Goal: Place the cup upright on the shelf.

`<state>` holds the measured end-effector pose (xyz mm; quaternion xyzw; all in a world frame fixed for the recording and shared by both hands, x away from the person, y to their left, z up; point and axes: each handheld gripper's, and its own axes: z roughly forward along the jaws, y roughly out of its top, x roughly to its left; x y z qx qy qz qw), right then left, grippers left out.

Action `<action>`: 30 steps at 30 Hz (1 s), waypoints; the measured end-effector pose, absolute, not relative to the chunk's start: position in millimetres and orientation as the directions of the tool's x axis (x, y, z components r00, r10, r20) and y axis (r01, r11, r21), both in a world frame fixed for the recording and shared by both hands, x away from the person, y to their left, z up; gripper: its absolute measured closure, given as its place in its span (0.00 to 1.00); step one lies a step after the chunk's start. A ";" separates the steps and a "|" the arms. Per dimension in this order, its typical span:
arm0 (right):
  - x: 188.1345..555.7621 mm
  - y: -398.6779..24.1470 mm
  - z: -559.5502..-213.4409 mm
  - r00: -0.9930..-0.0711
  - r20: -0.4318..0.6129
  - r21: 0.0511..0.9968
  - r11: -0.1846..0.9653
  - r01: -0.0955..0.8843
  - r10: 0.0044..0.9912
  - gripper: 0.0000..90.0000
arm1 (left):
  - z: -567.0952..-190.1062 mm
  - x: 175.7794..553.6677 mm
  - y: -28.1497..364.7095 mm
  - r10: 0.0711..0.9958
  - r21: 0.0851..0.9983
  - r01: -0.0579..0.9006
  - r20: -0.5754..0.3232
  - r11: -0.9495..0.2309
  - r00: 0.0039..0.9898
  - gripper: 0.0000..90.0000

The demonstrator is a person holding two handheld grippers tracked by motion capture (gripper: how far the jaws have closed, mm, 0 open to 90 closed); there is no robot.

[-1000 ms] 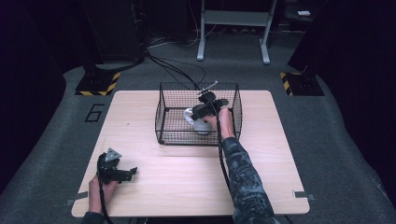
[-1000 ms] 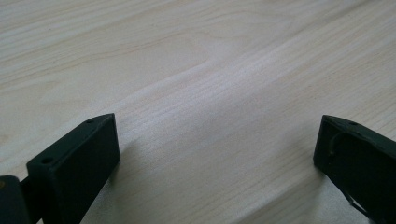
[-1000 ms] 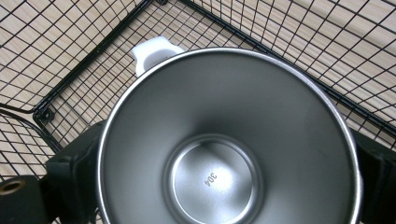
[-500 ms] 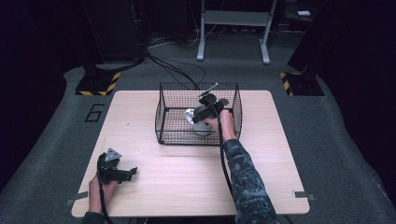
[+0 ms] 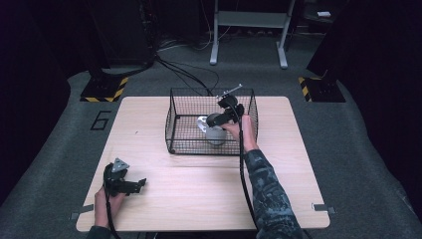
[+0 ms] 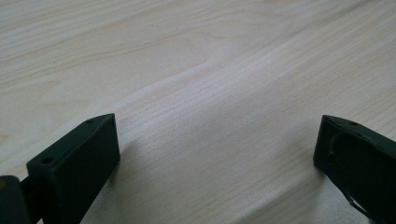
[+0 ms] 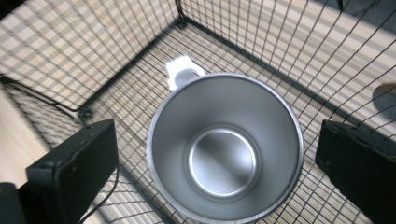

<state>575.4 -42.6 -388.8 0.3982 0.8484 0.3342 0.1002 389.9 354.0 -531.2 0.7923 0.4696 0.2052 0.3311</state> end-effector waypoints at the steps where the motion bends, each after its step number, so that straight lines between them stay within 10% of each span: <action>1: 575.4 -42.6 -388.8 -0.663 0.096 0.647 0.460 0.609 0.743 0.00 | -531.2 389.8 354.0 0.880 0.717 0.608 0.014 -0.340 0.475 0.01; 30: 428.1 -137.6 -372.2 -0.677 -0.053 0.772 0.460 0.439 0.734 0.00 | -531.9 389.7 353.2 0.884 0.725 0.604 0.013 -0.331 0.468 0.01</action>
